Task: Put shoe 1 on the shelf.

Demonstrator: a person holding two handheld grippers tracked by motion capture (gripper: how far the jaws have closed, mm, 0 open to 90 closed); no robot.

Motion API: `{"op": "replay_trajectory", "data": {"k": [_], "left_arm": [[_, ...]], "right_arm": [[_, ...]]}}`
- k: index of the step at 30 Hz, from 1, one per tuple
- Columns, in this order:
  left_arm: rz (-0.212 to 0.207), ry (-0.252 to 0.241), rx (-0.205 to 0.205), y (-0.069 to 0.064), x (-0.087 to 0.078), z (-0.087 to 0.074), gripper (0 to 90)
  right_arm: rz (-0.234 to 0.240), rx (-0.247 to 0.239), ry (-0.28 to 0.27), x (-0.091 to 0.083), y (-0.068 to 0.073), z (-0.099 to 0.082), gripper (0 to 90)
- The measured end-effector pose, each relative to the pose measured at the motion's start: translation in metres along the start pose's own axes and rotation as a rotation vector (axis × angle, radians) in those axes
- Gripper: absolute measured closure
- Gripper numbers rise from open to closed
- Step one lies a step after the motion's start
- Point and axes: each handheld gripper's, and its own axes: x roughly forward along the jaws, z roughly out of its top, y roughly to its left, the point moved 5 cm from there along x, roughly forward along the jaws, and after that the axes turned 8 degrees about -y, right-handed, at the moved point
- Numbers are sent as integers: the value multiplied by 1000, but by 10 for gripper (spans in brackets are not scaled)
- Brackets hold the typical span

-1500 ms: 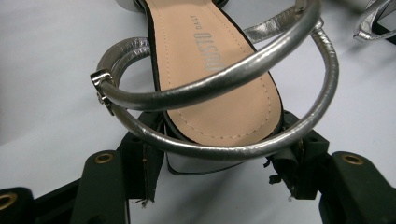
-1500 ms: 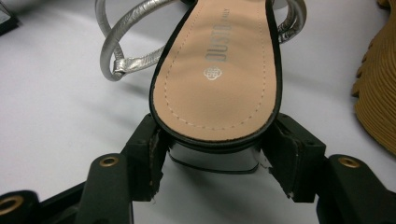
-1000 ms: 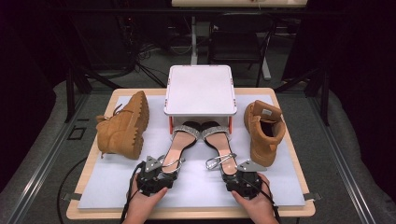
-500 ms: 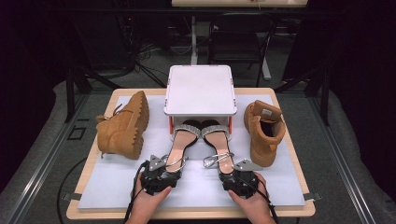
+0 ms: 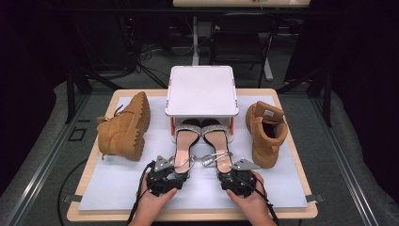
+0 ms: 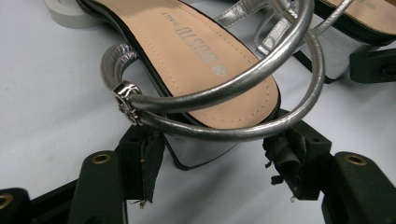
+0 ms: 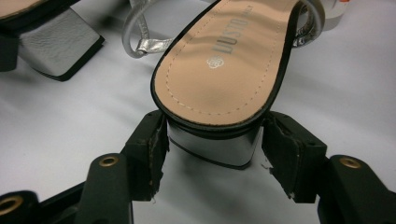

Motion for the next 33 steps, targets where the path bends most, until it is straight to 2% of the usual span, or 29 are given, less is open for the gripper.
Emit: {"op": "replay_trajectory", "data": {"k": [5, 7, 9, 13, 18, 24, 30, 33], "left_arm": [[18, -10, 13, -1, 2, 0, 374], [31, -20, 27, -1, 2, 0, 364], [26, -25, 26, -2, 3, 0, 359], [25, -35, 23, -1, 6, 1, 343], [20, -35, 46, 0, 6, -1, 336], [18, -43, 48, 1, 8, -1, 329], [17, -48, 55, 1, 9, -1, 324], [17, -49, 59, 1, 10, 0, 324]], "right_arm": [[32, 4, -13, 2, 10, -1, 425], [29, -14, -15, 3, 13, -1, 431], [15, -36, -9, 2, 13, -2, 429], [16, -35, -13, 4, 14, -2, 390], [16, -35, 7, 10, 13, -4, 365], [23, -26, -19, 13, 11, -2, 319], [37, -28, -21, 18, 10, 0, 295], [47, -13, -16, 19, 8, 1, 291]]}}
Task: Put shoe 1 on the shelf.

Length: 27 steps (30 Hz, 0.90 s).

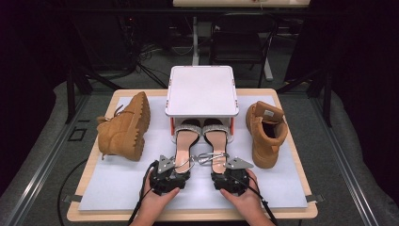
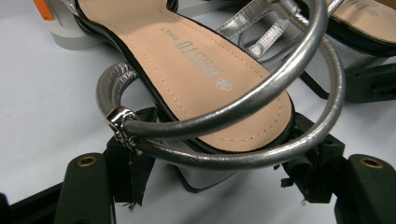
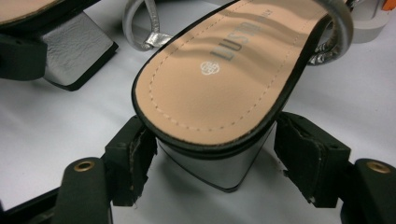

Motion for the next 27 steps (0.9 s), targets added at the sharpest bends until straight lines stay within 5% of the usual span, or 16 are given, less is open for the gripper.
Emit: {"op": "replay_trajectory", "data": {"k": [11, 27], "left_arm": [[2, 2, 2, 0, 1, 2, 333], [-8, 1, -54, 9, 7, 23, 338]], "right_arm": [[2, -21, 8, 0, -1, 1, 302], [23, -8, 3, 7, -7, 18, 303]]}}
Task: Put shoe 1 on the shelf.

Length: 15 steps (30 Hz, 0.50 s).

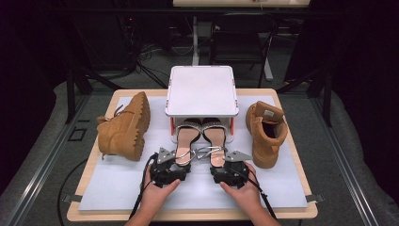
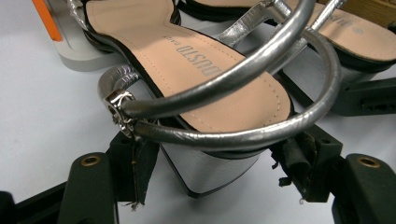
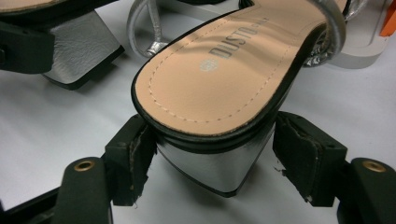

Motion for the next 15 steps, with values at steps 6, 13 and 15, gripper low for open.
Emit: {"op": "replay_trajectory", "data": {"k": [6, 13, 15], "left_arm": [[0, 13, -10, 3, 6, 2, 339], [9, 10, -14, 9, 13, 11, 340], [3, 9, -17, 11, 16, 12, 340]], "right_arm": [[12, 15, 3, 4, -5, 4, 303], [14, 35, -6, 10, -9, 16, 303], [10, 40, 3, 11, -10, 18, 303]]}}
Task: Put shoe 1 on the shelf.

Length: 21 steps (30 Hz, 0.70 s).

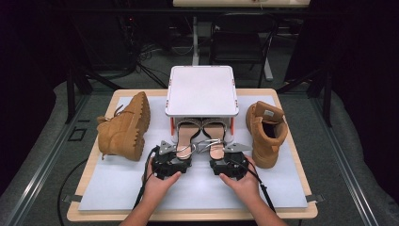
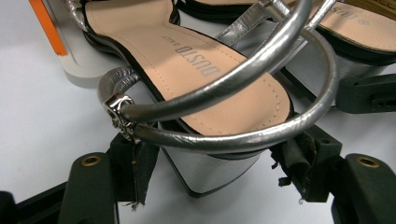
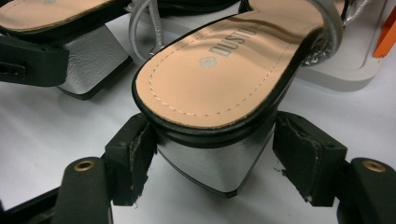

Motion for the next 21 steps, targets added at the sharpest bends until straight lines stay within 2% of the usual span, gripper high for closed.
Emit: {"op": "replay_trajectory", "data": {"k": [3, 9, 18, 21], "left_arm": [[0, 3, 1, 3, 4, 3, 340], [17, 11, 18, 7, 14, 7, 340], [39, 13, 30, 13, 27, 12, 339], [34, 24, 41, 14, 31, 11, 339]], "right_arm": [[0, 4, 0, 4, -3, 4, 303], [1, 8, 39, 13, -10, 9, 303], [0, -12, 48, 27, -19, 15, 303], [1, -11, 50, 31, -21, 16, 303]]}}
